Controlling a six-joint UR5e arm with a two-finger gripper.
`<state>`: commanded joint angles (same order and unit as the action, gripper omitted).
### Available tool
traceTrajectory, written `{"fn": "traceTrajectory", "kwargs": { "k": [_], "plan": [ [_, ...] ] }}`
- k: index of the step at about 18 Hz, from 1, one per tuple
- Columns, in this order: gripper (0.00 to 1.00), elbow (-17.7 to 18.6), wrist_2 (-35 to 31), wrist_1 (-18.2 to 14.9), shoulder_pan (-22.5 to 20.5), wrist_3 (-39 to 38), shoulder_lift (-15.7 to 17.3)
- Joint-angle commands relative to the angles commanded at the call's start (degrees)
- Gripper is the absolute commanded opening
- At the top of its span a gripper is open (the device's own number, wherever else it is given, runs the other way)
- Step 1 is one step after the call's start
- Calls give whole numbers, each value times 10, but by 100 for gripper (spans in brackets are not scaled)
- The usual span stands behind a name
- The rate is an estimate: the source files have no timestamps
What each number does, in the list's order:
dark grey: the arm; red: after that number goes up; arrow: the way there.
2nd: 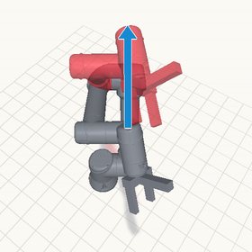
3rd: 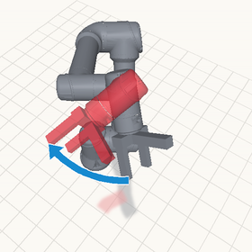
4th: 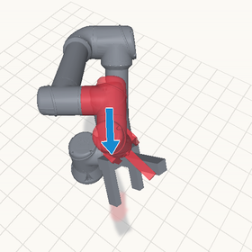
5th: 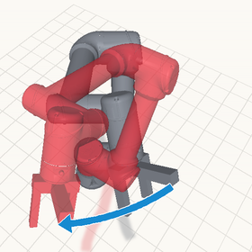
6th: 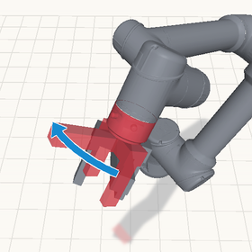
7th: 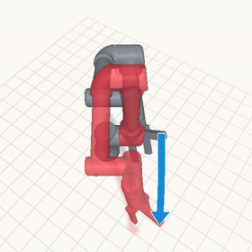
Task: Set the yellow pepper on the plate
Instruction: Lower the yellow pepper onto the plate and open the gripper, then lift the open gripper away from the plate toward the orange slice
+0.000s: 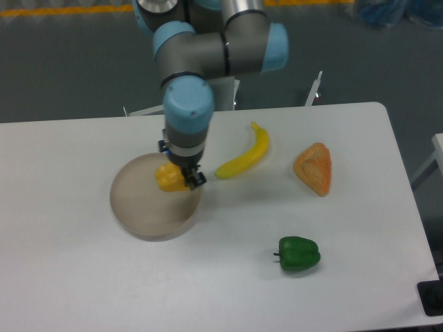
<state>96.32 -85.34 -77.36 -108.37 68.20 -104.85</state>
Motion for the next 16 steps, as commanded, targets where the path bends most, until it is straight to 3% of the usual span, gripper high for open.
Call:
{"fn": "traceTrajectory", "kwargs": {
  "k": [2,4,8,9,10,16],
  "plan": [
    [6,14,0,20,3,-4,-8],
    [14,13,0,25,3,-4,-18],
    [67,12,0,27,7,-3,-26],
    [89,12,0,27,6,-4,-26],
    [100,10,-1,27,6,-5,-25],
    [100,-3,-4,40,4,-12,-17]
  ]
}}
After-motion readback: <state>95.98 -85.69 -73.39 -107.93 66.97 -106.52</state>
